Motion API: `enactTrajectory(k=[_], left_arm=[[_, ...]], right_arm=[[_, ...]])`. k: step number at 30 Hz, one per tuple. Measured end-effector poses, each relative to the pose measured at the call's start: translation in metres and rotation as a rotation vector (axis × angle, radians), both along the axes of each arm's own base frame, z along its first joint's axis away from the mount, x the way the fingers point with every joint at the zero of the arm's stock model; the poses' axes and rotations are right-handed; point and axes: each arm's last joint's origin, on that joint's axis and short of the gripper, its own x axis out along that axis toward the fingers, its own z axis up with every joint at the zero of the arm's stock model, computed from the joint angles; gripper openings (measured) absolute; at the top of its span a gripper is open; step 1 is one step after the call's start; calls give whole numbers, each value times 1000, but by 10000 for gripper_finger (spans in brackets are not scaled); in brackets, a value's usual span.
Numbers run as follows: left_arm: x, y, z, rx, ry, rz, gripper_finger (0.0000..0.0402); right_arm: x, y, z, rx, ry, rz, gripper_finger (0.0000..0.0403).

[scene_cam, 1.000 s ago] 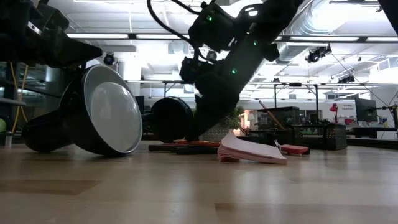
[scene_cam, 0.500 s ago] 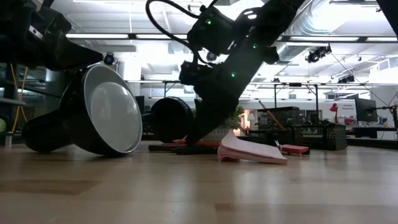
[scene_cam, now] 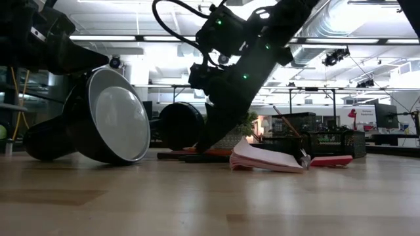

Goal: Pick and place office supplies into organizer
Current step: Put the bottom pencil into the top left section of the desk organizer, then put the left binder clip into the bottom left section of the desk organizer

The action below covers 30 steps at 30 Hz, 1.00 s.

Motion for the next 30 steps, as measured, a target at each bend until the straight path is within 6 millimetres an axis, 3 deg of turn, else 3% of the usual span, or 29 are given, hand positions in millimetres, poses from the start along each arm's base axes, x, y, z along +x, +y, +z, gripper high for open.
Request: enactTrajectory(k=[8,14,19,24,30], left_arm=[[0,0,0,0,0,0,1],[0,0,0,0,0,0,1],[0,0,0,0,0,-1,1],[0,0,0,0,0,0,1],[0,0,0,-9,-2,0,1]], right_arm=[[14,-1,42,-133,95,23,1],[12,-6,82,-331,234,-45,1],[11,-9,102,-404,269,-86,1],[10,-11,99,-368,270,-108,1],[-2,-17,68,-355,350,-192,1]])
